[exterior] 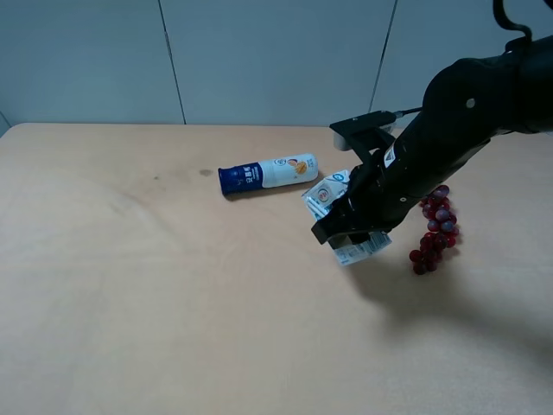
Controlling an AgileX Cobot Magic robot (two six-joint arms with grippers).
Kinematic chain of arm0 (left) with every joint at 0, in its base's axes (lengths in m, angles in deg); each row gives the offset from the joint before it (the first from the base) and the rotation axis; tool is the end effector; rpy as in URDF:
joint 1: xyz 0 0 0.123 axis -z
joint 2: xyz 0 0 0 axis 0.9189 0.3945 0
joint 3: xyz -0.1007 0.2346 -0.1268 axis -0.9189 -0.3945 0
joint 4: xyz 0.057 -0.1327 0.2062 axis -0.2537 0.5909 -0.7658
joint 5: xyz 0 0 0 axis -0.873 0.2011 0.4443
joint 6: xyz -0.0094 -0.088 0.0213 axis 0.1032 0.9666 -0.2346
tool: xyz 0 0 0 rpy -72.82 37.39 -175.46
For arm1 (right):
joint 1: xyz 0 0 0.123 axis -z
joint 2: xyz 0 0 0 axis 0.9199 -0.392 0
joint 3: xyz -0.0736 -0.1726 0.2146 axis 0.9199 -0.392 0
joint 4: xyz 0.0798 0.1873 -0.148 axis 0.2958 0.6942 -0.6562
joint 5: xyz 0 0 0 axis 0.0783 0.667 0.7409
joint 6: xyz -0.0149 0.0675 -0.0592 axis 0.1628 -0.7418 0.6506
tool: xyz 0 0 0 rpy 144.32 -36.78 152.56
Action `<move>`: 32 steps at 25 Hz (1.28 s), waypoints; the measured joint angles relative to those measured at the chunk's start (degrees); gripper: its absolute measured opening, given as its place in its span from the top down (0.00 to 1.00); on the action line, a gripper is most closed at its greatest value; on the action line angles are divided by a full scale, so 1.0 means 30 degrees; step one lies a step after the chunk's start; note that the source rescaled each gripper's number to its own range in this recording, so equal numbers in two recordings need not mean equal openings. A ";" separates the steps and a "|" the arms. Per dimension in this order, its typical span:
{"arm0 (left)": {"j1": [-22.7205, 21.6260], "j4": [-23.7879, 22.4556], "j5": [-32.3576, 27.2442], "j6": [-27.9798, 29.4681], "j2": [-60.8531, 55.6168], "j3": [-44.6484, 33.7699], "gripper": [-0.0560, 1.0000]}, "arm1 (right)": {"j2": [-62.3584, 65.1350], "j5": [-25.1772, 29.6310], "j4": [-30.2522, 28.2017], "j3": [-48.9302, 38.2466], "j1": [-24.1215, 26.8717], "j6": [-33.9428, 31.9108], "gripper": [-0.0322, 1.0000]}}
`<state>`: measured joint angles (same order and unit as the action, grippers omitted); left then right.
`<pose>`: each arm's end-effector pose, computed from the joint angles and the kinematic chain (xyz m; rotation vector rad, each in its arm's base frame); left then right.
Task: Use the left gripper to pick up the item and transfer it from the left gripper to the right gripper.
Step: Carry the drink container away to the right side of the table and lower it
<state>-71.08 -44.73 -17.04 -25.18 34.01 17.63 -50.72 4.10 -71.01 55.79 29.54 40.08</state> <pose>-0.0049 0.0011 0.2764 -0.0591 2.0419 0.0798 0.2339 0.1870 0.1914 -0.7639 2.6628 0.3068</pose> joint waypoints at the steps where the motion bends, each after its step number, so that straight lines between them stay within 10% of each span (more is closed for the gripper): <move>1: 0.0000 0.0000 0.0000 0.0000 0.0000 0.0000 0.03 | -0.0212 0.0257 -0.0410 0.0072 0.0000 -0.0459 0.97; 32: 0.0000 0.0000 0.0000 0.0000 0.0000 0.0000 0.03 | -0.3520 0.2306 -0.2066 0.1405 0.0044 -0.3141 0.86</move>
<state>-71.08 -44.73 -17.04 -25.18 34.01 17.63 -61.28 11.02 -77.21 60.01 29.68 30.65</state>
